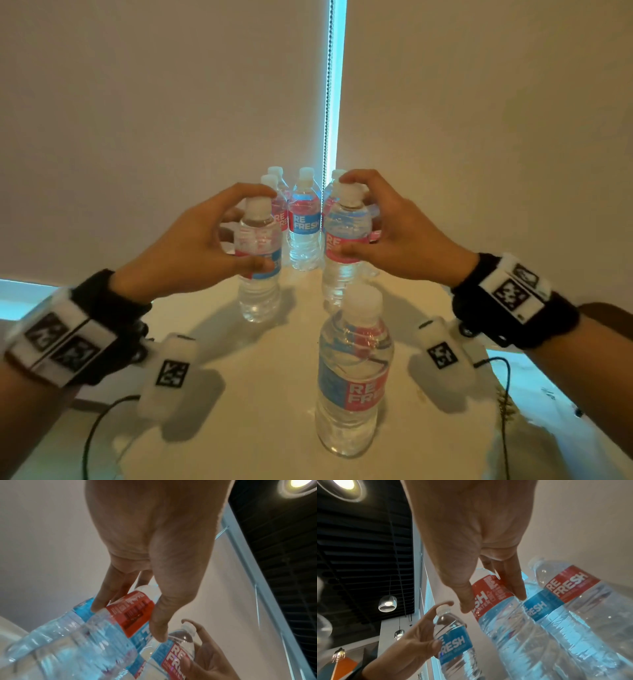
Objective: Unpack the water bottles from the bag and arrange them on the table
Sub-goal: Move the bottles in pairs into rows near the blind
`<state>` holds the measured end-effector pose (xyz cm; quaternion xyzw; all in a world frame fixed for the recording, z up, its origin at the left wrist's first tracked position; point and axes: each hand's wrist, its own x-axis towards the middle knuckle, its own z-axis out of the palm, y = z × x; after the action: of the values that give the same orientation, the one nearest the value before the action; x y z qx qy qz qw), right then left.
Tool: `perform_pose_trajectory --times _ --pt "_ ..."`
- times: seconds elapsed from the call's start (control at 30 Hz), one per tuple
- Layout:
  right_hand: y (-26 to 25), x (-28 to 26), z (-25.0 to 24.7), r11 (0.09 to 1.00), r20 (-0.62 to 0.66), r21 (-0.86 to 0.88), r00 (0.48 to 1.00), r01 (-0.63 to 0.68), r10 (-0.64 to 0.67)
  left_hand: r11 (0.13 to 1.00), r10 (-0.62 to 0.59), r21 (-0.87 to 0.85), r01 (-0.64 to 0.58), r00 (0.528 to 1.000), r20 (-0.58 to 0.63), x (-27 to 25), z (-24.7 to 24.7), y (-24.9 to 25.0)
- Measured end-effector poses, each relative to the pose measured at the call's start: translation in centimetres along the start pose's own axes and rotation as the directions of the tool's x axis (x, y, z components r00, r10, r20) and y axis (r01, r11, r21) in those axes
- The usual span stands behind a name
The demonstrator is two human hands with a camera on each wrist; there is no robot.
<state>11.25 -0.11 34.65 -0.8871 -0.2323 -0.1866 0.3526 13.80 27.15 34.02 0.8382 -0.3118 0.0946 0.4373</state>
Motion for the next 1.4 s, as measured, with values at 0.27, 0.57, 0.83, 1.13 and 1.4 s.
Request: perform_pose_trajectory --times 0.27,0.57,0.83,1.13,1.4 --pt "1.7 5.0 4.2 0.999 0.016 -0.026 1.000 -0.023 0.023 0.997 0.026 0.081 -0.019 0.996 -0.083 4.2 1.3 -3.8" --pt "2.9 6.6 6.6 1.000 0.034 -0.001 0.999 -0.008 0.008 0.992 0.020 0.129 0.000 0.988 -0.153 5.5 1.9 -5.6" --pt "3.2 7.0 7.6 0.995 -0.057 -0.093 0.997 -0.048 0.042 0.989 0.030 0.148 -0.007 0.987 -0.155 6.0 1.8 -6.7" --pt "2.9 6.5 7.4 0.990 -0.042 -0.134 0.998 -0.049 0.044 0.992 0.007 0.123 0.007 0.994 -0.109 6.0 1.9 -7.2" --pt "1.7 3.4 3.3 0.986 -0.165 -0.165 0.986 -0.004 -0.024 0.991 -0.011 0.131 0.042 0.973 -0.231 1.4 -2.0 -6.1"
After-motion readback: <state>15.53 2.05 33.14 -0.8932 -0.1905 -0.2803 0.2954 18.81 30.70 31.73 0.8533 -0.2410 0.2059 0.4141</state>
